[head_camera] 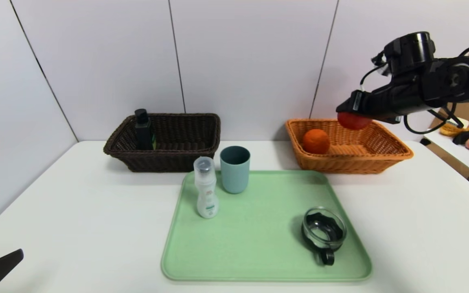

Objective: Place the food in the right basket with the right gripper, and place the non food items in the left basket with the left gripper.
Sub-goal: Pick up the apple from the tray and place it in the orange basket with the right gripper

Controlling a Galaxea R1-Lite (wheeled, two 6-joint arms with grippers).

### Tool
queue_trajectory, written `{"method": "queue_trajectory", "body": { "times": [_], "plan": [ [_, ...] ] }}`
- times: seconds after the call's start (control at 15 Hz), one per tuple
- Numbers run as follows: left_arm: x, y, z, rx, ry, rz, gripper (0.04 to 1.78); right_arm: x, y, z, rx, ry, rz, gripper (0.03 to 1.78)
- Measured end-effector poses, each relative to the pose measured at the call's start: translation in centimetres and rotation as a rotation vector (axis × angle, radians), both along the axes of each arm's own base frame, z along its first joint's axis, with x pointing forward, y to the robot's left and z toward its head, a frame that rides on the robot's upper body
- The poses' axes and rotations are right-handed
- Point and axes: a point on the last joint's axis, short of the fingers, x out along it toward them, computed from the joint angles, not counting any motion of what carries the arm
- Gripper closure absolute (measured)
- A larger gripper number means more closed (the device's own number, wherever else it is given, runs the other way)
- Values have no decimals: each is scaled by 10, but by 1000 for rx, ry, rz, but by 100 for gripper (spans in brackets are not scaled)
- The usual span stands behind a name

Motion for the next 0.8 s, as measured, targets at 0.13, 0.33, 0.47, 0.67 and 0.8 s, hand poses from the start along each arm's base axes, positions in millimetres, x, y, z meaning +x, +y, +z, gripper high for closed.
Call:
{"method": "queue_trajectory", "body": {
  "times": [0.13, 0.33, 0.47, 0.67, 0.8],
  "plan": [
    [0, 0, 0, 0, 0, 1, 13, 20, -8, -16, -19, 21, -49, 60],
    [0, 0, 0, 0, 0, 0, 13, 40, -12, -37, -31, 55, -71, 60],
    [0, 0, 0, 1, 0, 0, 13, 49, -13, -51, -36, 85, -75, 60],
    [0, 0, 0, 1, 3, 0, 13, 57, -13, -68, -40, 119, -75, 60],
    [0, 0, -1, 1, 3, 0, 13, 60, -12, -76, -45, 137, -71, 60]
  ]
}}
